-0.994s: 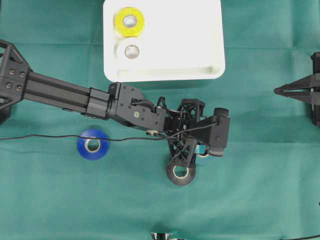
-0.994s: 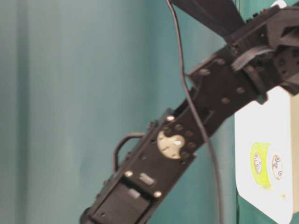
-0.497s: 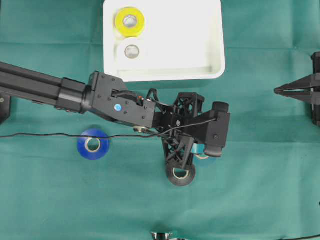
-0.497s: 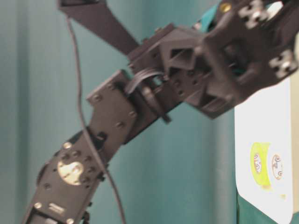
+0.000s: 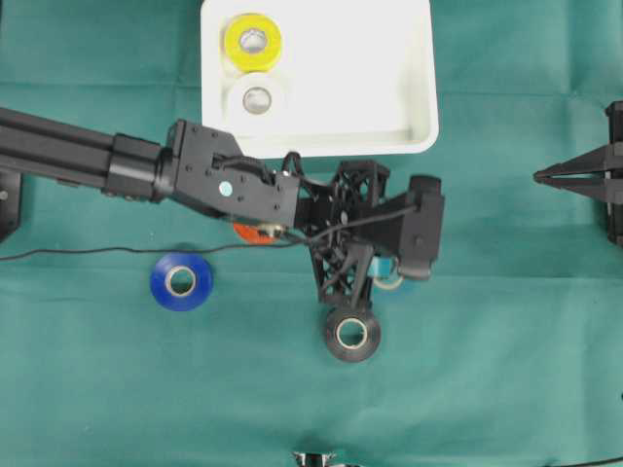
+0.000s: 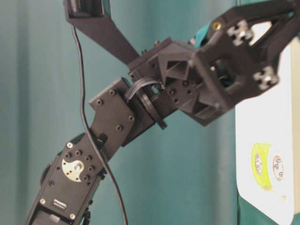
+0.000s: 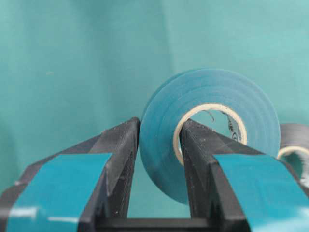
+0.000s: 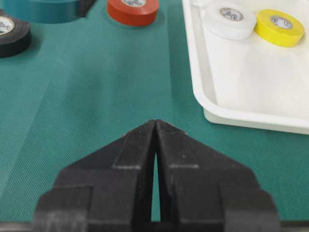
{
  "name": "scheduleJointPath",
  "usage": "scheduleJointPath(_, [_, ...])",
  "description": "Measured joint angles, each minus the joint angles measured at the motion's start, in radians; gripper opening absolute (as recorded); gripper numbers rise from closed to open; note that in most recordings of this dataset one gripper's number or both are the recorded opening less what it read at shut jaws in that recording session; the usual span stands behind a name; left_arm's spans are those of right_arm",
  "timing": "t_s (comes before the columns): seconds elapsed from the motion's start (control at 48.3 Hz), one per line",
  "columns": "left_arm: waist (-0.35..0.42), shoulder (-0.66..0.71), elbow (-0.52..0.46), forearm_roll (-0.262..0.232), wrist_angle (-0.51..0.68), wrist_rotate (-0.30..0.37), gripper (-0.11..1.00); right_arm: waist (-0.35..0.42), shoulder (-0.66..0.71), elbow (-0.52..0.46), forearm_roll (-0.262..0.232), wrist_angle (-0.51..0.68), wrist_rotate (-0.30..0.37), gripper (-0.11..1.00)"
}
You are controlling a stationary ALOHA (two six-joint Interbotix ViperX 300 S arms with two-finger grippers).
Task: Put the tape into the white case with the left arm.
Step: 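Lift the teal tape into the tray's right side and release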
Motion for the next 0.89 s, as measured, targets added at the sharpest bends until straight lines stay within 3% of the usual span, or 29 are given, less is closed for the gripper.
scheduleJointPath(0.166, [0.055, -0.020, 0.028, 0.000, 0.000, 0.003, 0.27, 0.000, -0.002, 0.000, 0.000, -0.002, 0.000, -0.09])
scheduleJointPath(0.456, [0.178, -0.031, 0.046, 0.002, -0.040, 0.123, 0.27, 0.000, 0.000, 0.000, 0.000, -0.002, 0.000, -0.09])
scheduleJointPath(0.891, [0.319, -0.031, 0.049, 0.002, -0.074, 0.161, 0.27, 0.000, 0.000, 0.000, 0.000, -0.002, 0.000, -0.09])
